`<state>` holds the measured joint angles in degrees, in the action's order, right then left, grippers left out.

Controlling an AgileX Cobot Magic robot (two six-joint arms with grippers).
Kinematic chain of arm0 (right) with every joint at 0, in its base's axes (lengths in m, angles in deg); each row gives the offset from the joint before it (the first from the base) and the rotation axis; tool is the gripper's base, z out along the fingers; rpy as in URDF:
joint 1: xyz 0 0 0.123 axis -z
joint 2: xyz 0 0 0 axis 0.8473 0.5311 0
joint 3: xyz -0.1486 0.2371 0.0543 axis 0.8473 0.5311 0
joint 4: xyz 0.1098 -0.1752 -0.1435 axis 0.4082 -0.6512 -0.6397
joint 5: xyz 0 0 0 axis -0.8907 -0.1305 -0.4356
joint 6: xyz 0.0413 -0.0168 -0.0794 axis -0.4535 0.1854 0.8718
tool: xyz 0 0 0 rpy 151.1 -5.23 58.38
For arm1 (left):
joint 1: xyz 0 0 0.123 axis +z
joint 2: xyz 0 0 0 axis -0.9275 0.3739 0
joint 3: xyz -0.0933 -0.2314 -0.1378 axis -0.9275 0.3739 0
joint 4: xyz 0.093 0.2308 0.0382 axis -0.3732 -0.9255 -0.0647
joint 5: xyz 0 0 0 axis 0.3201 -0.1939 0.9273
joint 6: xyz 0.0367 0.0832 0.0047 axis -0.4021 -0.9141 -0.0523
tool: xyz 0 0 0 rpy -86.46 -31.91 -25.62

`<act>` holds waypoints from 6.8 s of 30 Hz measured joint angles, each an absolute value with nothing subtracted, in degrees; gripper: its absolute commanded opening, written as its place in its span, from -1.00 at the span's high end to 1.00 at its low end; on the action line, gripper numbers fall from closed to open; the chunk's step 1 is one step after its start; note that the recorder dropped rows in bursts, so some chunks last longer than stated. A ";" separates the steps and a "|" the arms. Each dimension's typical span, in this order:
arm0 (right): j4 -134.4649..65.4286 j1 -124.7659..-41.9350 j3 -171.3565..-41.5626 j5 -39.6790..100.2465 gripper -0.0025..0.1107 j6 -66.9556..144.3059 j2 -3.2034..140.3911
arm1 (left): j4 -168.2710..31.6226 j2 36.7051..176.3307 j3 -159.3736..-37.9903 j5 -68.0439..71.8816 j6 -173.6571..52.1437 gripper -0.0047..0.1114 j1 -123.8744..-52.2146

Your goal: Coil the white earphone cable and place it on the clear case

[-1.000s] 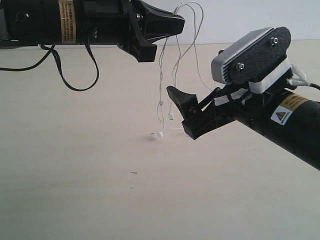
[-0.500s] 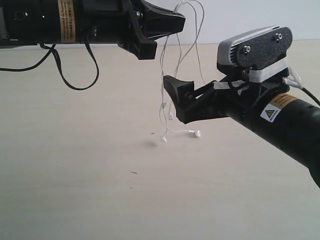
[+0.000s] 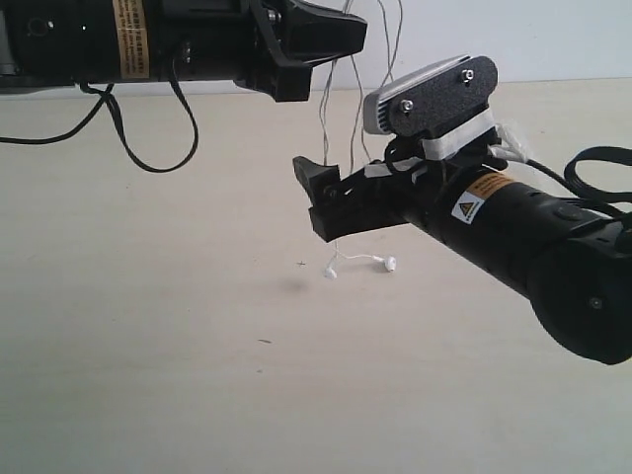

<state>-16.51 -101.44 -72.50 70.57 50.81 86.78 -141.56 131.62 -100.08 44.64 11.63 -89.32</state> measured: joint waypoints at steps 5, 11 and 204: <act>-16.51 -101.44 -72.50 71.36 -0.90 50.32 86.78 | -142.67 131.62 -100.08 44.84 12.06 0.92 -89.32; -12.78 -101.44 -72.50 71.46 -0.90 51.70 86.78 | -143.18 131.62 -100.08 45.55 13.07 0.92 -89.32; -16.22 -79.25 -116.19 -15.89 0.96 56.10 83.76 | -168.48 120.06 -100.30 31.68 35.14 0.92 -86.24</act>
